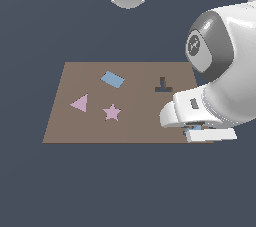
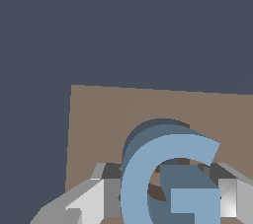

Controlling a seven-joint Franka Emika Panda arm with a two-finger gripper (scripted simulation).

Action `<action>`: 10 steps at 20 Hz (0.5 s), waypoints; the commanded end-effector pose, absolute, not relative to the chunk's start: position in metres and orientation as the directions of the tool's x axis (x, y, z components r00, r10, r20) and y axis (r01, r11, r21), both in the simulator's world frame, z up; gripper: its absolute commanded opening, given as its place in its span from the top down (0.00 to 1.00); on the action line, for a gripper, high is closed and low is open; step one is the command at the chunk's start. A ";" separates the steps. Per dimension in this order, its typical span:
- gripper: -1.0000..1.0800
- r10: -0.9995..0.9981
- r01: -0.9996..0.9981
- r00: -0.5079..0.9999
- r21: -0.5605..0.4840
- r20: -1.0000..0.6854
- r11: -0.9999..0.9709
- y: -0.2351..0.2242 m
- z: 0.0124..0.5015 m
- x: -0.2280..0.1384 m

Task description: Insert a designated object into the corresponding slot on a board.

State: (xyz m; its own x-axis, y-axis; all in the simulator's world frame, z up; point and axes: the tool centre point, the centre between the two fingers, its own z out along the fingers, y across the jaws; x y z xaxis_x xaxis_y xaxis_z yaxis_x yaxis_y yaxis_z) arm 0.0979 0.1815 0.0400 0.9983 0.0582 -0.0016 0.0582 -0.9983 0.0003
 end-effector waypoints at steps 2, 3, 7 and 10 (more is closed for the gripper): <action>1.00 0.050 0.050 0.999 0.001 -0.001 -0.999 0.183 0.040 0.099; 1.00 0.050 0.050 0.999 0.001 -0.001 -0.999 0.182 0.040 0.099; 1.00 0.053 0.053 0.999 0.001 -0.002 -0.999 0.182 0.040 0.099; 1.00 0.053 0.053 0.999 0.001 -0.001 -0.999 0.182 0.035 0.099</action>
State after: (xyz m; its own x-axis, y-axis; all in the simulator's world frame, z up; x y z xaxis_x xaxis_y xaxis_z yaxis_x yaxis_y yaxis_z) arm 0.0995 0.1819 0.0381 0.9986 0.0530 -0.0004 0.0530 -0.9986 0.0004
